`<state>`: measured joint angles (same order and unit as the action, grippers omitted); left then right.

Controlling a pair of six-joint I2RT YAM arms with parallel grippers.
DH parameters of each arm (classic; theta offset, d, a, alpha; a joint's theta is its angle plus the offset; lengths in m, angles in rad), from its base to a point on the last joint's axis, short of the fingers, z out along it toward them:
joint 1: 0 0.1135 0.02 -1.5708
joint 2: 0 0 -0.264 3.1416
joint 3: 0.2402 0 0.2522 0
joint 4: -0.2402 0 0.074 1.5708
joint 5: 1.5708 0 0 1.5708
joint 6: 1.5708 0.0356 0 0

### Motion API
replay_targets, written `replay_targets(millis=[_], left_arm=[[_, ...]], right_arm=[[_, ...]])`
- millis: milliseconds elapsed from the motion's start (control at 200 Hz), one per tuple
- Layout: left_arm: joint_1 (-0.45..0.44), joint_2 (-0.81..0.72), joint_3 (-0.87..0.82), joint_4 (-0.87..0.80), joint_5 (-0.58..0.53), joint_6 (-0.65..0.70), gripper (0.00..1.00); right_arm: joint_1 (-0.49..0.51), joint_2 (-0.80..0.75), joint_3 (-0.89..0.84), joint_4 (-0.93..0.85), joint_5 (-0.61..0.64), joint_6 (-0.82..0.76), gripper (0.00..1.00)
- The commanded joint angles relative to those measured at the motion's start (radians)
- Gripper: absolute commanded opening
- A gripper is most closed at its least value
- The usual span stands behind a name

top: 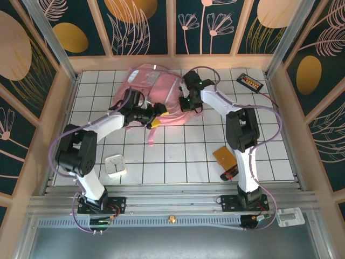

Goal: Pack the student bag

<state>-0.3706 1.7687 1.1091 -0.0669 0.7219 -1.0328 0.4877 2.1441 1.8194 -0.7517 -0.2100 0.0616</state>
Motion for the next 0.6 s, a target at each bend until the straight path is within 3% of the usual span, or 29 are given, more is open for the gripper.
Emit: replay_targets(millis=[0,175,395,530,595], left_arm=[[0.009,0.066,0.009,0.112,0.027,-0.137,0.99],[0.008,0.112,0.024,0.138,-0.002,-0.198,0.99],[0.01,0.02,-0.086,0.224,-0.053,-0.363,0.99],[0.011,-0.038,-0.087,0.197,-0.044,-0.353,0.99],[0.011,-0.048,-0.074,0.151,-0.052,-0.318,0.99]], right_arm=[[0.003,-0.084,-0.058,0.061,-0.219,0.071,0.0],[0.002,-0.115,-0.113,0.091,-0.303,0.115,0.0],[0.006,-0.149,-0.162,0.121,-0.363,0.156,0.0],[0.007,-0.161,-0.145,0.057,-0.26,0.141,0.0],[0.006,-0.164,-0.135,0.019,-0.187,0.12,0.23]])
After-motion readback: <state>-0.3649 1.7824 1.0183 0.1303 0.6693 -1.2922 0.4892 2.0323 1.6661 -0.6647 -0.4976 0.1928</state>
